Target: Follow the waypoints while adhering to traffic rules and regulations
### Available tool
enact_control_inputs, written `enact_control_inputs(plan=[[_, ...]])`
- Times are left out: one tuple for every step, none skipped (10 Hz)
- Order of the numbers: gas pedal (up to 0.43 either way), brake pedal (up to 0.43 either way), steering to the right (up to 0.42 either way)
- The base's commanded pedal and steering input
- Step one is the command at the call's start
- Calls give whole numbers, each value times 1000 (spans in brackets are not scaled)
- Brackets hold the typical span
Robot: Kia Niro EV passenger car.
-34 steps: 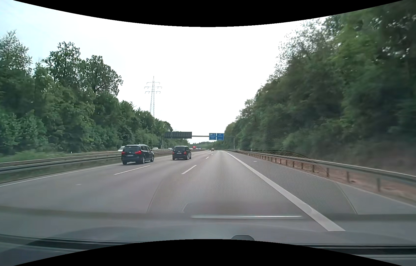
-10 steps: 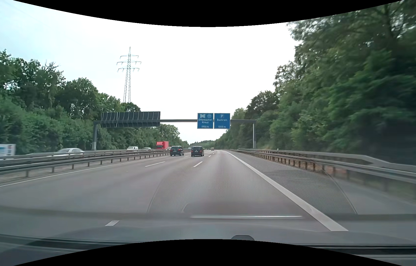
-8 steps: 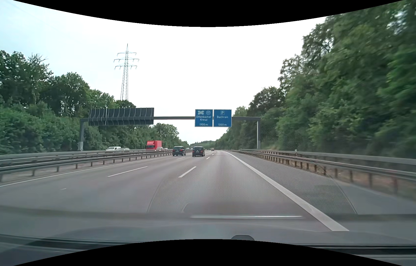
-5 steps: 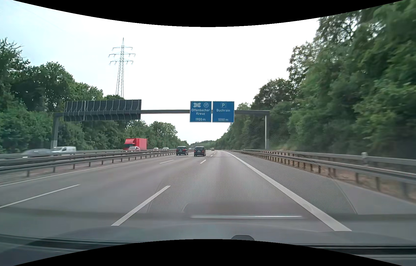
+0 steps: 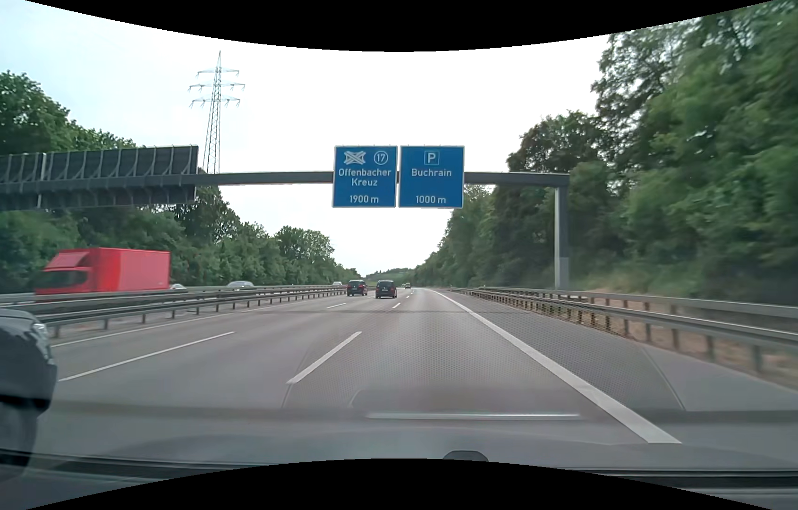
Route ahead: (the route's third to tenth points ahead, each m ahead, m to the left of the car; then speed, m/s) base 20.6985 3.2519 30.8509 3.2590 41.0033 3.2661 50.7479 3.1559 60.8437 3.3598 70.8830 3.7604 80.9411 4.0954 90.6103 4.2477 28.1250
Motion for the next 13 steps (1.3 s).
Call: enact_control_inputs(plan=[[209, 0, -4], [209, 0, -4], [209, 0, -4], [209, 0, -4], [209, 0, -5], [209, 0, -5], [209, 0, -5], [209, 0, -5], [209, 0, -5], [209, 0, -5], [209, 0, -5], [209, 0, -5], [209, 0, -5]])
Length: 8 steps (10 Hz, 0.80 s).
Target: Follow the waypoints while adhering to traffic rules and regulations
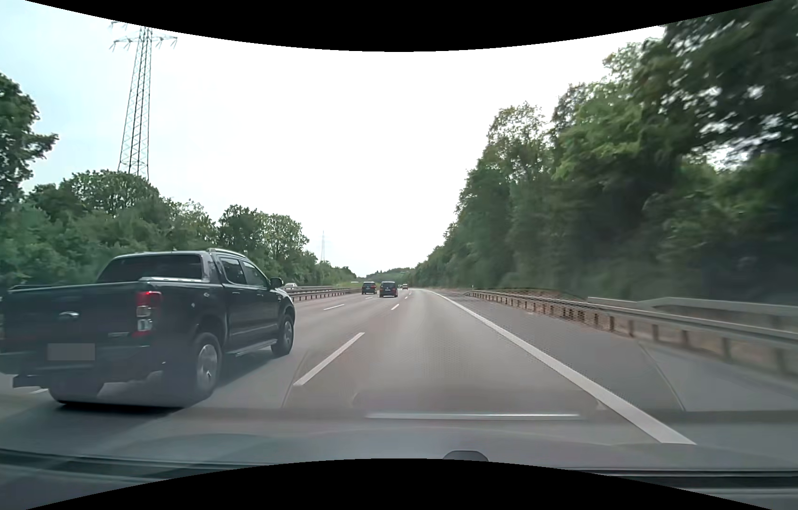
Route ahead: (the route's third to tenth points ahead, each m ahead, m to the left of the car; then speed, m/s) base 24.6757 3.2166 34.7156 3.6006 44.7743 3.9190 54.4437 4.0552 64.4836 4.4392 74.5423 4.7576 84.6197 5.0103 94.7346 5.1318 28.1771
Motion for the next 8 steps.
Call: enact_control_inputs(plan=[[209, 0, -5], [209, 0, -5], [209, 0, -5], [209, 0, -5], [209, 0, -6], [209, 0, -6], [209, 0, -8], [209, 0, -8]])
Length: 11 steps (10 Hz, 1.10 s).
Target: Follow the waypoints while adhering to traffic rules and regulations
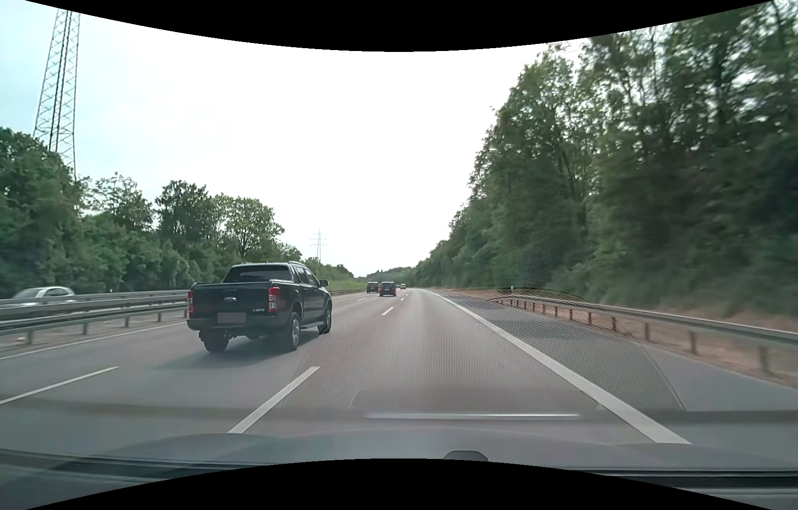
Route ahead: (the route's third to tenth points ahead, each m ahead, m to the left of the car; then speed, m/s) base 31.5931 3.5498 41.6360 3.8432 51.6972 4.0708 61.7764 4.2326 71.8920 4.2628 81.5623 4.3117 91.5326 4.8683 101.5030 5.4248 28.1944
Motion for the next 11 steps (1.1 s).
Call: enact_control_inputs(plan=[[209, 0, -8], [209, 0, -8], [209, 0, -8], [209, 0, -8], [209, 0, -8], [209, 0, -8], [209, 0, -8], [209, 0, -8], [209, 0, -8], [209, 0, -8], [209, 0, -8]])
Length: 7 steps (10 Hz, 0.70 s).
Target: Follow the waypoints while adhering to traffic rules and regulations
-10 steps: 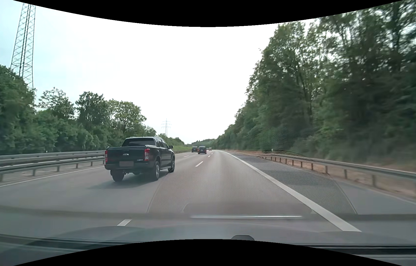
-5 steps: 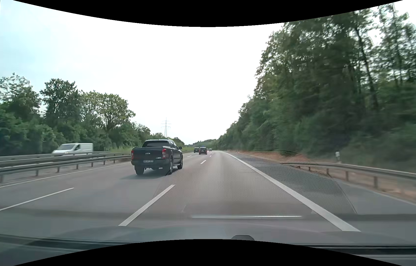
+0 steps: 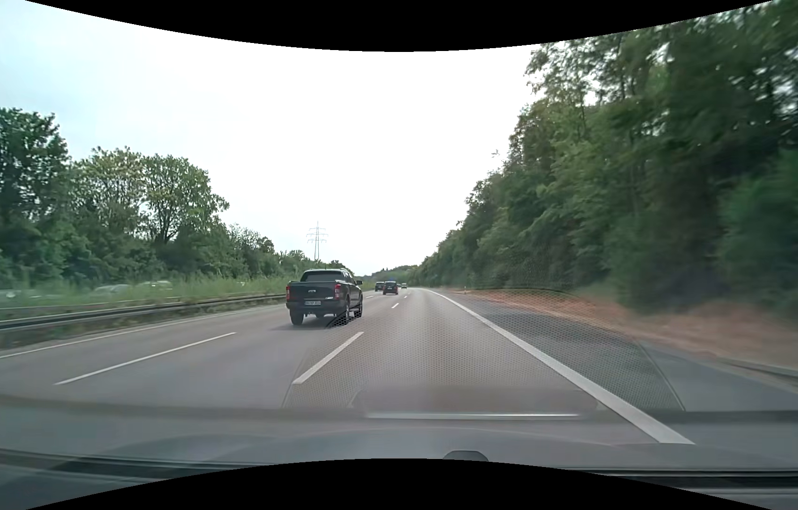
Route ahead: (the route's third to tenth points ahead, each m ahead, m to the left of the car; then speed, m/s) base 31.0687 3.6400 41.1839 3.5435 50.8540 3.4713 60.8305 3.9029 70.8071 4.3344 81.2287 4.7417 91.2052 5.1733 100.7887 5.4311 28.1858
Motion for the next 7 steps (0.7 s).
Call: enact_control_inputs(plan=[[209, 0, -8], [209, 0, -8], [209, 0, -8], [209, 0, -8], [209, 0, -8], [209, 0, -8], [209, 0, -8]])
